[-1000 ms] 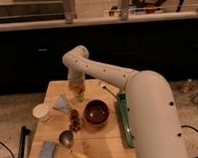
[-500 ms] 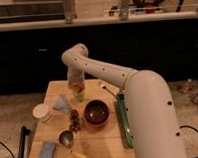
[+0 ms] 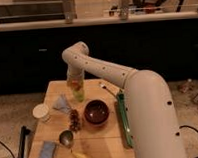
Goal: Place apple in plastic cup
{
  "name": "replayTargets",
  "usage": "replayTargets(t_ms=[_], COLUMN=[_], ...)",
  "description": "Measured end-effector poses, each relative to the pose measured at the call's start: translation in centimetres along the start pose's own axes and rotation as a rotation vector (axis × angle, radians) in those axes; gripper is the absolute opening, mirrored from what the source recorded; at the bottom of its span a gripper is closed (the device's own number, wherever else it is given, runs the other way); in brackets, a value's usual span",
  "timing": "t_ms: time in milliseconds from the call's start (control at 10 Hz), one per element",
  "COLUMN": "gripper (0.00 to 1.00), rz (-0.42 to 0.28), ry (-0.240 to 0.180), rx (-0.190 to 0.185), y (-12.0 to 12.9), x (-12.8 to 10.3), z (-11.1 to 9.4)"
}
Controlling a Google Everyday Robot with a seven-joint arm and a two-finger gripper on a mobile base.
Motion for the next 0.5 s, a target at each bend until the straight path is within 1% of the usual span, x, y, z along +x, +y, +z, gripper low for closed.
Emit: replayTargets(t_ms=[500], gripper=[0.8], rz=[-0.001], ry=[0.008], rx=[0.007], y=[-0.11], x=[0.19], z=[-0.5])
